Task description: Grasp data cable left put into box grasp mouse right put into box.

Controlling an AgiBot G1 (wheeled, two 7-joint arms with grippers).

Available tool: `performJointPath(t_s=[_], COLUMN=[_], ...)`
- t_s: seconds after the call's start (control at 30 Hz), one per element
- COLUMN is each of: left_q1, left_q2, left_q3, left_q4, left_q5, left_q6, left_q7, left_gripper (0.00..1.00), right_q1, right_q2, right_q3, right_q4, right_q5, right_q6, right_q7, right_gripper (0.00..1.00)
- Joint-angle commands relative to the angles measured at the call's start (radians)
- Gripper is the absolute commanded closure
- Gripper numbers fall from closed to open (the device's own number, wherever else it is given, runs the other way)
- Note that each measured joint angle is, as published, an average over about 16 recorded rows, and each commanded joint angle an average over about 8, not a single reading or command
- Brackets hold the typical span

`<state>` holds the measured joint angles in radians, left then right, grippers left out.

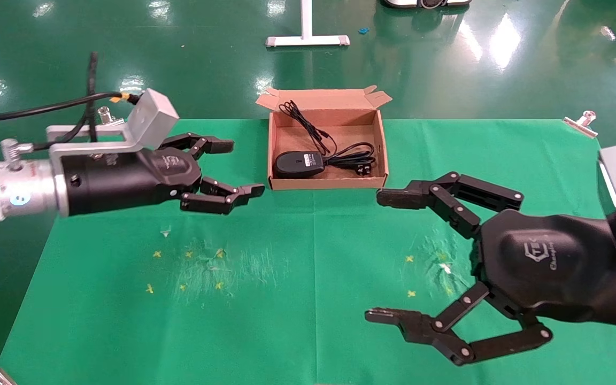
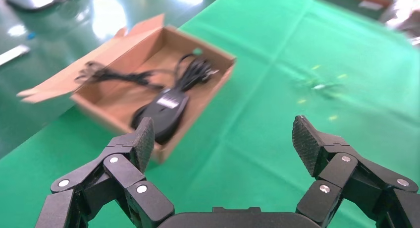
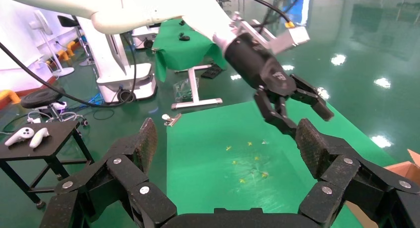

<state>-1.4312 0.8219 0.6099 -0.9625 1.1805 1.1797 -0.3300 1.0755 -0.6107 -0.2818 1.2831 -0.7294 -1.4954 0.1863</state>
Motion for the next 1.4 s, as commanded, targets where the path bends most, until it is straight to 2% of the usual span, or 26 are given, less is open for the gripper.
performJointPath(t_s=[0.03, 0.87, 1.03, 1.4], left_q1=[0.029, 0.367, 0.387, 0.37], left_q2=[-0.017, -0.217, -0.228, -0.219], left_q3=[-0.026, -0.34, -0.359, -0.343], left_q4=[-0.026, -0.331, -0.349, -0.333], left_q5=[-0.036, -0.464, -0.491, -0.468], left_q6=[0.025, 0.325, 0.343, 0.327], left_q7=[0.011, 0.145, 0.151, 0.146], left_gripper=[0.0, 0.0, 0.0, 0.0], right_q1=[0.0, 0.0, 0.0, 0.0], right_q2=[0.0, 0.001, 0.001, 0.001], right_q3=[0.0, -0.002, -0.002, -0.002], right_q4=[0.0, 0.0, 0.0, 0.0], right_q5=[0.0, 0.002, 0.002, 0.002], right_q6=[0.0, 0.001, 0.001, 0.001], right_q7=[0.0, -0.001, -0.001, -0.001], right_gripper=[0.0, 0.0, 0.0, 0.0])
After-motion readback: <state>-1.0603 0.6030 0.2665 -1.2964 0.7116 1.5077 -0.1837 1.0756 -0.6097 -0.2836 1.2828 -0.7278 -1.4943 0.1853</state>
